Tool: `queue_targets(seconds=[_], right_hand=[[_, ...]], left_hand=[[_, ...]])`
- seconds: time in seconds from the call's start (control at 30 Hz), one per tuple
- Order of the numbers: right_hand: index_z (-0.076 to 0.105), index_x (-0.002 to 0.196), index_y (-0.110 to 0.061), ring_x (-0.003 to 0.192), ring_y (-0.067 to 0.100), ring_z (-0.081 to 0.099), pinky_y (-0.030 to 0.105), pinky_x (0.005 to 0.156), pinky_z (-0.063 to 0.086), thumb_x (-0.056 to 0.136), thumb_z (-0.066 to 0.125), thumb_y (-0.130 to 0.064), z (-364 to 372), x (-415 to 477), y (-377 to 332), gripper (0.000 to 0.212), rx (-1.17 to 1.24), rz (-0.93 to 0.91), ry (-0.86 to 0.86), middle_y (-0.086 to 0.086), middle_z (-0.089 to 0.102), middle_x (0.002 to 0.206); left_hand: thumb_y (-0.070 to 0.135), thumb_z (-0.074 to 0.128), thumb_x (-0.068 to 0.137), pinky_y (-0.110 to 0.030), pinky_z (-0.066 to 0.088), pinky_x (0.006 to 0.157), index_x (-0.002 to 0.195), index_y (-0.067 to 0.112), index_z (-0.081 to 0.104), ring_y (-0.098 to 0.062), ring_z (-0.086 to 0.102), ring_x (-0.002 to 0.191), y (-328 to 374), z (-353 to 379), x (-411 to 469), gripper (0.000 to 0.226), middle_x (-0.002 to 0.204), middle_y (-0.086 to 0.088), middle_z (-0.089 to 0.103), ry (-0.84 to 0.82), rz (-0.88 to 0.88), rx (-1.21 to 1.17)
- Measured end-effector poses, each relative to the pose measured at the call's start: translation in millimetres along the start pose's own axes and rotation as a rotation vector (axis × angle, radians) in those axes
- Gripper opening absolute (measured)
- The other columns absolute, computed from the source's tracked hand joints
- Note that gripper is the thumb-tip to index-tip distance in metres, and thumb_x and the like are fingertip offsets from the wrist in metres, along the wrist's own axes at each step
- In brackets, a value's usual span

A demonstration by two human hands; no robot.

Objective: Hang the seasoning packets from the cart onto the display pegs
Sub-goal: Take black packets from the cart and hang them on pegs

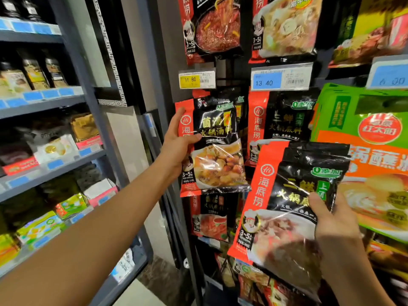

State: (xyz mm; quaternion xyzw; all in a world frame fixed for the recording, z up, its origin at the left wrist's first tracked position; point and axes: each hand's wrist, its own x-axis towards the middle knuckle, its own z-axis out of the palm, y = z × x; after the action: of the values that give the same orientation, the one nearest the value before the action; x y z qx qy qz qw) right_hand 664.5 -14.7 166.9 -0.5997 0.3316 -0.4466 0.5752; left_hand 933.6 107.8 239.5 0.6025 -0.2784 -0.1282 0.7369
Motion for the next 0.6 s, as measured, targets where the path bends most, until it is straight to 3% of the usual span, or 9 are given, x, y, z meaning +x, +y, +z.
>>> queue_targets(seconds=[0.07,0.13,0.2,0.3,0.37,0.43,0.5,0.6], right_hand=[[0.033,0.159,-0.017,0.135,0.001,0.035,0.012,0.102,0.020,0.107,0.052,-0.025,-2.8,-1.6,0.2,0.056,0.006,-0.014,-0.005,-0.008,0.039,0.153],[0.028,0.162,-0.021,0.141,0.002,0.028,0.022,0.109,0.019,0.107,0.052,-0.029,-4.8,2.4,2.3,0.060,0.046,-0.007,-0.027,-0.007,0.032,0.162],[0.033,0.161,-0.022,0.148,0.012,0.031,0.030,0.117,0.022,0.106,0.055,-0.033,-4.4,8.7,6.4,0.060,0.046,-0.022,-0.016,-0.005,0.034,0.162],[0.043,0.154,-0.023,0.146,0.024,0.041,0.052,0.123,0.028,0.093,0.061,-0.051,-1.6,12.3,7.5,0.069,0.023,-0.065,0.001,0.000,0.046,0.157],[0.041,0.156,-0.021,0.148,0.022,0.039,0.051,0.124,0.027,0.090,0.060,-0.051,-0.2,15.0,4.7,0.074,0.040,-0.093,-0.002,-0.001,0.045,0.159],[0.038,0.157,-0.018,0.148,0.019,0.037,0.046,0.125,0.025,0.102,0.061,-0.038,1.8,18.9,1.9,0.063,0.063,-0.104,-0.022,-0.002,0.042,0.160],[0.042,0.155,-0.017,0.146,0.021,0.041,0.047,0.124,0.028,0.106,0.055,-0.029,1.8,21.1,3.2,0.052,0.073,-0.115,-0.028,0.001,0.047,0.156],[0.043,0.153,-0.019,0.145,0.023,0.043,0.052,0.123,0.030,0.100,0.059,-0.041,4.5,23.8,7.9,0.060,0.079,-0.126,-0.008,0.003,0.049,0.155]], left_hand=[[-0.007,0.063,0.091,-0.021,0.045,0.044,0.148,0.046,0.043,-0.008,0.056,0.056,-1.5,0.0,8.8,0.080,0.117,-0.004,0.064,0.009,0.015,-0.018],[-0.007,0.065,0.090,-0.033,0.056,0.065,0.146,0.048,0.046,-0.017,0.065,0.078,-3.6,1.1,17.0,0.081,0.126,-0.003,0.063,-0.006,0.042,-0.059],[-0.008,0.066,0.088,-0.041,0.057,0.082,0.144,0.047,0.048,-0.024,0.064,0.098,-5.0,2.3,23.3,0.080,0.133,-0.002,0.061,-0.009,0.059,-0.073],[-0.008,0.066,0.088,-0.032,0.058,0.074,0.143,0.046,0.049,-0.027,0.066,0.102,-2.4,3.0,32.6,0.080,0.135,-0.004,0.061,-0.015,0.061,-0.091],[-0.008,0.067,0.086,-0.030,0.059,0.072,0.143,0.046,0.050,-0.029,0.067,0.101,-0.1,2.7,38.3,0.080,0.134,-0.006,0.062,-0.008,0.043,-0.096],[-0.009,0.066,0.084,-0.032,0.060,0.075,0.143,0.044,0.050,-0.029,0.068,0.101,1.8,3.0,42.4,0.081,0.132,-0.006,0.064,-0.002,0.029,-0.094],[-0.012,0.065,0.084,-0.042,0.060,0.087,0.144,0.045,0.048,-0.028,0.070,0.109,4.3,4.5,45.1,0.084,0.129,-0.005,0.066,-0.010,0.015,-0.110],[-0.013,0.062,0.084,-0.050,0.057,0.097,0.147,0.045,0.045,-0.028,0.068,0.116,10.5,6.6,48.4,0.087,0.126,-0.005,0.069,-0.013,-0.001,-0.109]])
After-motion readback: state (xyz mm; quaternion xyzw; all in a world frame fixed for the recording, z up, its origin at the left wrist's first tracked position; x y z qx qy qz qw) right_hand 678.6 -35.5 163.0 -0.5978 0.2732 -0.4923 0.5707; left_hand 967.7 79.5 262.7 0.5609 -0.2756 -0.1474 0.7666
